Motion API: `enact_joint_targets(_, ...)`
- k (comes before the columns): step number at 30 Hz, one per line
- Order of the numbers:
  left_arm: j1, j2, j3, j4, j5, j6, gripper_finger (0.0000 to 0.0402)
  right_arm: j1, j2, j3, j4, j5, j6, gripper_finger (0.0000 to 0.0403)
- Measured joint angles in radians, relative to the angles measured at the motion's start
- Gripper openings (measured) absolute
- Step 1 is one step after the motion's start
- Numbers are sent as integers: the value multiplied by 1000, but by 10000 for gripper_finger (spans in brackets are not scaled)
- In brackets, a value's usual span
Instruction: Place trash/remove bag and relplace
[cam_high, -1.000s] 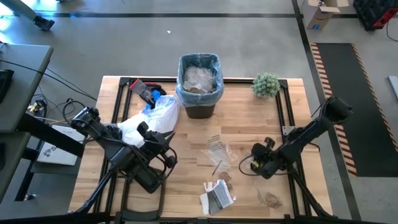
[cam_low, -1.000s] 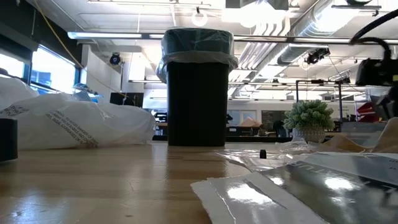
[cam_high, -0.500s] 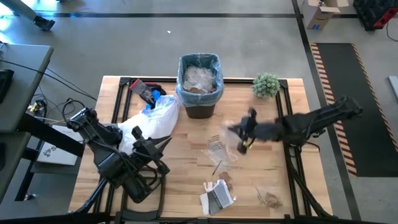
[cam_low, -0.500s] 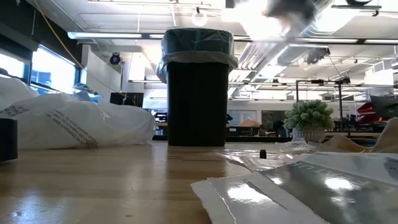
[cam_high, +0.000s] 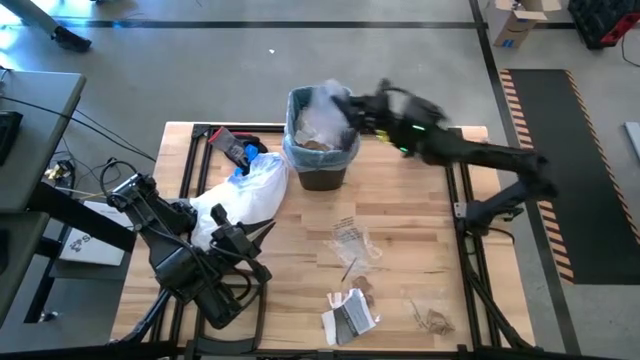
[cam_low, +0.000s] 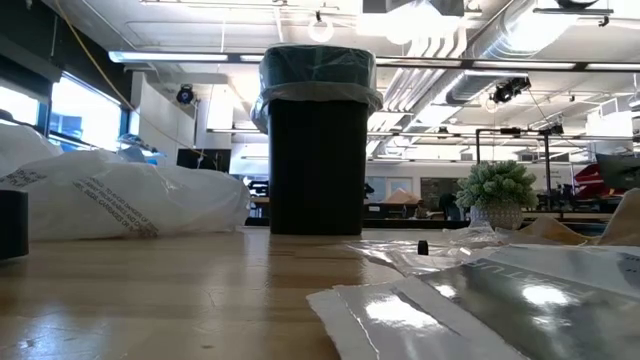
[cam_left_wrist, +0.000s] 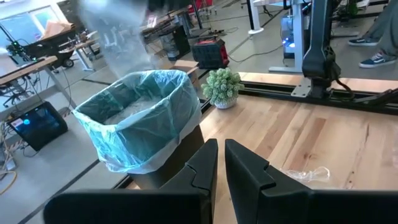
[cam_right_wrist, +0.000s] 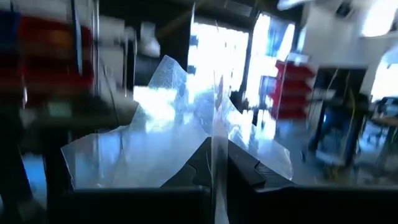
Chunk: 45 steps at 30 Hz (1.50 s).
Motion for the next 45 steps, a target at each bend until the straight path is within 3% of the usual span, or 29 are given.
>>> enact_joint_targets(6,0,0,0,0,3,0,14,-96,182,124,-319,35,-49,0)
enact_joint_targets(12,0,0,0,-1,2,1,14,-126,293,334,-700,-6,-89,14)
enact_joint_targets(18,0,0,0,-1,2,15,14,-144,394,562,-1001,-73,-64,111)
enact_joint_targets(24,0,0,0,0,9,8,14,-142,423,691,-1165,-114,-118,218)
enact_joint_targets(30,0,1,0,0,15,8,14,-95,368,806,-1324,-160,-133,254)
enact_joint_targets(32,0,1,0,0,18,8,14,-68,320,801,-1385,-208,-153,254)
enact_joint_targets(34,0,1,0,3,19,8,14,-31,260,771,-1446,-320,-174,254)
enact_joint_targets(37,-2,1,-6,8,19,8,14,61,152,653,-1506,-459,-163,254)
enact_joint_targets(41,-2,1,-29,23,20,7,14,248,-35,381,-1480,-384,1,254)
enact_joint_targets(45,-1,1,-65,27,18,-13,14,453,-213,61,-1414,-340,289,254)
